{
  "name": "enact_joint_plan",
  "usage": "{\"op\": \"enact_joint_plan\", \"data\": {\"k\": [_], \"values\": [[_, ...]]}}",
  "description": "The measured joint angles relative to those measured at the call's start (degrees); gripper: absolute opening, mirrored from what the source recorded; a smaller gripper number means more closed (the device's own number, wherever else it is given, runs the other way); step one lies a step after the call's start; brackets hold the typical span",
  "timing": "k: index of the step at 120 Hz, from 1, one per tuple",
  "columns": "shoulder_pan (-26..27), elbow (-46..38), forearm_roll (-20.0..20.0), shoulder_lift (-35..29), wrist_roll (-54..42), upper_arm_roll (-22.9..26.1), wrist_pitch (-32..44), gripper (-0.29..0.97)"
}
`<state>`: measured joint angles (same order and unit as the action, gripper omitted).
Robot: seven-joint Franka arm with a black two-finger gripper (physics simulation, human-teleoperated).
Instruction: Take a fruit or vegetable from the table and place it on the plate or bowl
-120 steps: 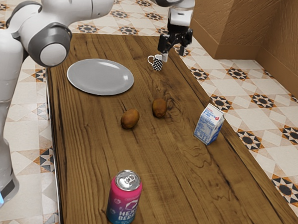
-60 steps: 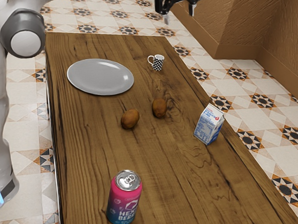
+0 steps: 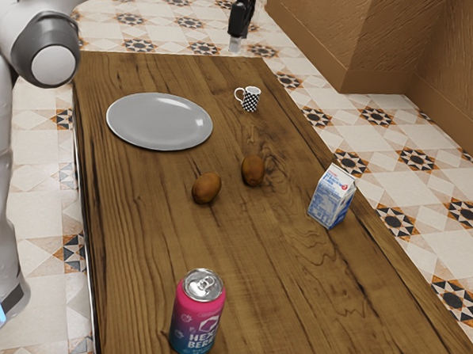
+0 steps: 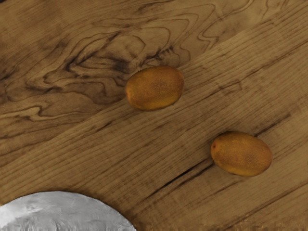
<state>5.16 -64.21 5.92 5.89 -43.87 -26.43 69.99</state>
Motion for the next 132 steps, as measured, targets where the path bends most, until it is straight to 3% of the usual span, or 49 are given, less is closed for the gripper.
{"op": "enact_joint_plan", "data": {"k": [13,20,32,40,51,62,85,132], "values": [[-0.57,-0.65,1.07,-0.28,8.29,-0.68,-2.58,0.68],[0.34,-0.76,1.66,0.12,12.37,1.29,-2.62,0.68],[7.87,-2.77,-0.11,-3.05,18.50,4.56,-2.06,0.68],[14.16,-16.17,-1.95,-13.27,22.26,6.83,0.46,0.68],[10.66,-38.62,-4.70,-27.34,27.56,12.23,6.10,0.68],[10.22,-48.19,-5.98,-32.69,32.14,13.56,10.65,0.68],[8.90,-56.56,-7.12,-32.48,40.46,13.39,19.93,0.68],[8.10,-57.23,-8.67,-26.25,65.61,15.57,26.81,0.68]]}}
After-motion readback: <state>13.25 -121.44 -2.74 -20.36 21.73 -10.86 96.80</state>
